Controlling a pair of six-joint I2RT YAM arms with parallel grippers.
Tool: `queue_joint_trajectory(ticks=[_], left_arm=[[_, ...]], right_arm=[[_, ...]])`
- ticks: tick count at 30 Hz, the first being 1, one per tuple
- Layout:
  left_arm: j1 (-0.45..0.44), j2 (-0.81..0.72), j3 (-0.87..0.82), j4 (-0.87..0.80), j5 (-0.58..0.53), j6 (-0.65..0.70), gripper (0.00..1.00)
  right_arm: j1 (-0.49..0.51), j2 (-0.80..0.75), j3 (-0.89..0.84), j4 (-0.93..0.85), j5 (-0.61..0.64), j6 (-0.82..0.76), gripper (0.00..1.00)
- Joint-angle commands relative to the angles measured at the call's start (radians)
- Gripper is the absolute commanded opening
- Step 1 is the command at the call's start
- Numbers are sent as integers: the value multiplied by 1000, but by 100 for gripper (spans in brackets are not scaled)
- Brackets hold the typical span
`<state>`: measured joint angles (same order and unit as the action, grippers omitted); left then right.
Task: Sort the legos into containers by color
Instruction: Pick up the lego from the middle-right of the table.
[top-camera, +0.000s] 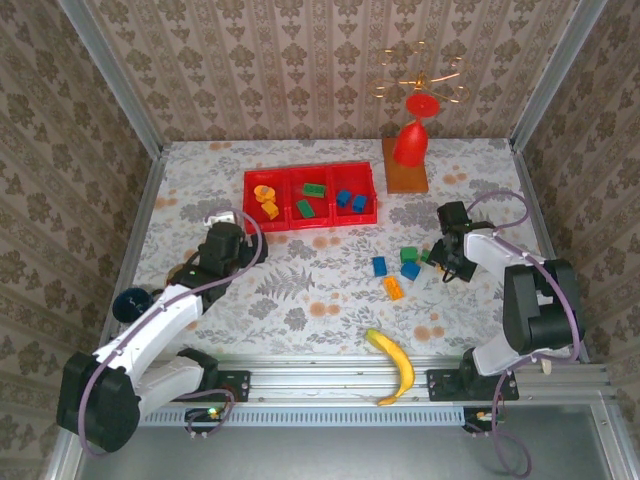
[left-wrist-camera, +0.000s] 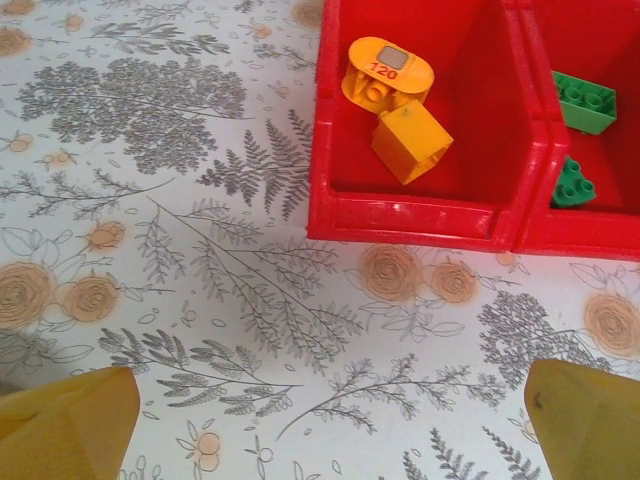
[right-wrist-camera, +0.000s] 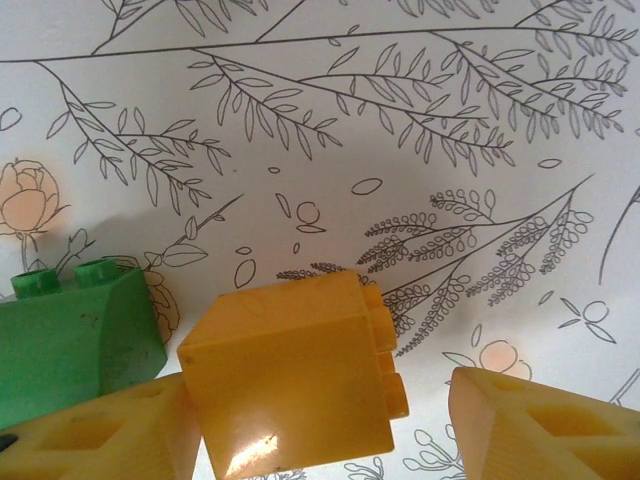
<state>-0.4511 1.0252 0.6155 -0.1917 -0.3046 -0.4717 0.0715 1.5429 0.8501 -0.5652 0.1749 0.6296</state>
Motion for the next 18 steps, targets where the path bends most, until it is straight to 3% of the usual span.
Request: queue_joint_trajectory(ticks=[1,6,10,18], left_arm=[[20,-16,-13,-12,5,-18,100],[27,-14,-14,-12,11,-20,100],[31,-14,-16,-16,13,-21,100],[38,-17,-17,-18,13,-24,100]], right_arm=[[-7,47,7,3,-20,-13,65],[-9,77,15,14,-32,-17,61],[-9,90,20,13,-48,-20,53],[-9,17,11,-15,-49,-21,41]])
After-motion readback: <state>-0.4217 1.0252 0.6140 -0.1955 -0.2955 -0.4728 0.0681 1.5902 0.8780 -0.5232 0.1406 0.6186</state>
